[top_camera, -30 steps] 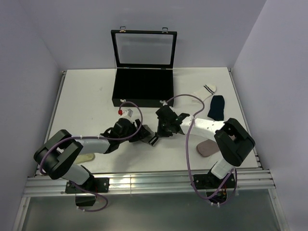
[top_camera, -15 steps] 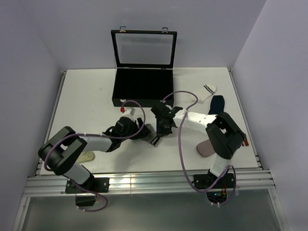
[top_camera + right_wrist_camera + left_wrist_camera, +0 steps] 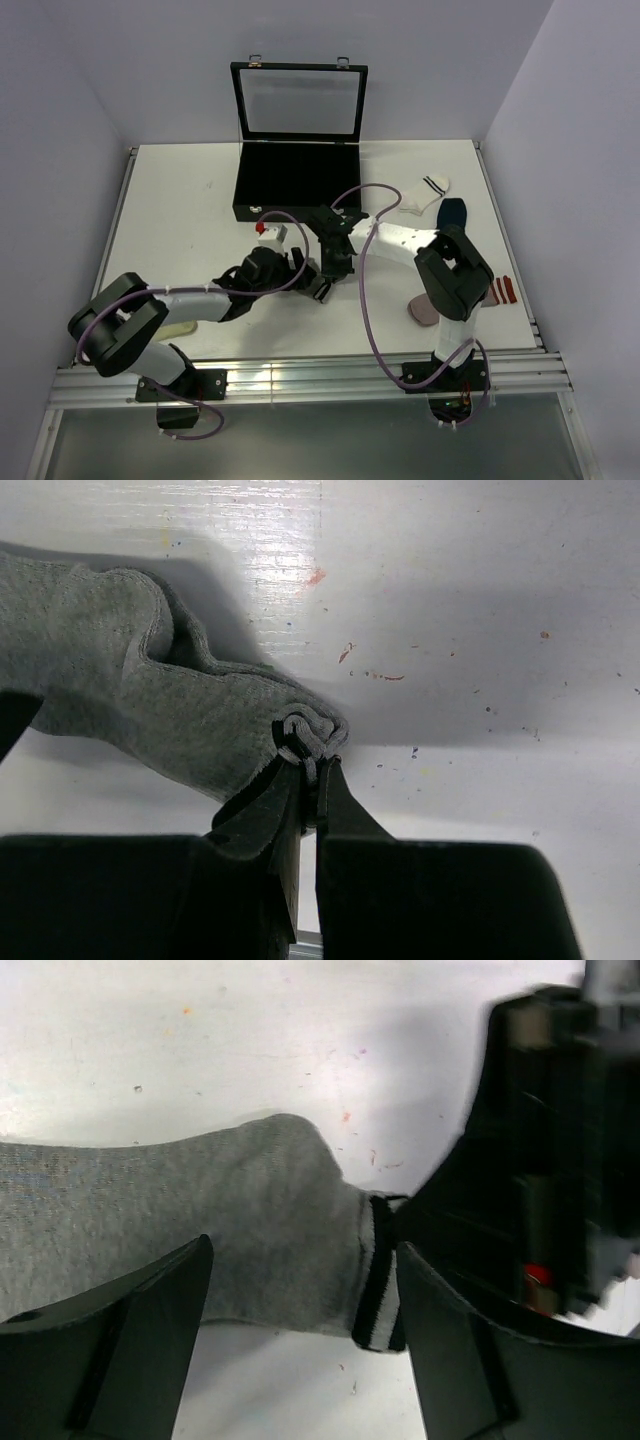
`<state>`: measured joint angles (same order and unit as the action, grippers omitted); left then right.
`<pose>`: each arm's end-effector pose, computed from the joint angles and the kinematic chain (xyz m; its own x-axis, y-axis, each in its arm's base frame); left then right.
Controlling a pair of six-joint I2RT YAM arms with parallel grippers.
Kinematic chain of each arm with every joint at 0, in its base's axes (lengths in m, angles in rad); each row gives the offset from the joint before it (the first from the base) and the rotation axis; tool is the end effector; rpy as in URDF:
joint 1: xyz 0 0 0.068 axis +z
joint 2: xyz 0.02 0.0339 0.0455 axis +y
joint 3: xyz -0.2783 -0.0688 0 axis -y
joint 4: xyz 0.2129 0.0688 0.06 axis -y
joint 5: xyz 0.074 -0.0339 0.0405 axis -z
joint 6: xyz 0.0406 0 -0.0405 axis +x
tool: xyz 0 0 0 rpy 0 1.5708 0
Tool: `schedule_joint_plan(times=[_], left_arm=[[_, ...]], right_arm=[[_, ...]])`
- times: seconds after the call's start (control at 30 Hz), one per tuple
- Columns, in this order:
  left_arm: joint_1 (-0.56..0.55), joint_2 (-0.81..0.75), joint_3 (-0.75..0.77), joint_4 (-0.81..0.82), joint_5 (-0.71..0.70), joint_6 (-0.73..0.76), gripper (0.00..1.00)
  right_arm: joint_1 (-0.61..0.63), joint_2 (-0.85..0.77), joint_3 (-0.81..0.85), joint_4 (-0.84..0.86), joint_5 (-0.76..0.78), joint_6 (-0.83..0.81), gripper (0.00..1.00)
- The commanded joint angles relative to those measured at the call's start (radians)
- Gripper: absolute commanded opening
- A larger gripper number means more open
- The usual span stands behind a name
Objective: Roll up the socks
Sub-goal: Roll the sock at the center of the board.
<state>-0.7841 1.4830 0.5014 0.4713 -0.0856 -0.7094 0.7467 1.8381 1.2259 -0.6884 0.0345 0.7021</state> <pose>0.1891 -0.1837 0.1912 -0.6863 -0.2321 -0.6893 0.2685 0.7999 -0.5367 0.2452 0.2250 0.1983 -0.9741 -0.0220 -0.2253 -0.0563 0.9875 0.1470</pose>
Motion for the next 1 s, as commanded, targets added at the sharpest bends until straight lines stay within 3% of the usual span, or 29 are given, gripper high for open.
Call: schedule_joint_plan(times=[0.0, 0.23, 0.43, 0.77, 0.87, 0.97], left_arm=[[-0.061, -0.082, -0.003, -0.019, -0.139, 0.063, 0.78], [-0.291, -0.063, 0.025, -0.017, -0.282, 0.128, 0.73], [-0.385, 0.032, 0.069, 0.004, -0.347, 0.140, 0.70], [-0.425, 0.149, 0.164, -0.046, -0.430, 0.188, 0.66], [-0.426, 0.177, 0.172, -0.069, -0.436, 0.183, 0.62], [-0.428, 0.203, 0.174, -0.098, -0.441, 0.156, 0.52]], right_arm=[[0.005, 0.036, 0.024, -0.085, 0.047, 0.019, 0.00], [0.005, 0.055, 0.046, -0.091, 0.019, 0.027, 0.00], [0.003, 0.069, 0.052, -0.092, 0.005, 0.030, 0.00], [0.003, 0.075, 0.038, -0.076, -0.019, 0.031, 0.00], [0.003, 0.078, 0.032, -0.068, -0.027, 0.034, 0.00], [0.003, 0.075, 0.021, -0.053, -0.030, 0.040, 0.00]])
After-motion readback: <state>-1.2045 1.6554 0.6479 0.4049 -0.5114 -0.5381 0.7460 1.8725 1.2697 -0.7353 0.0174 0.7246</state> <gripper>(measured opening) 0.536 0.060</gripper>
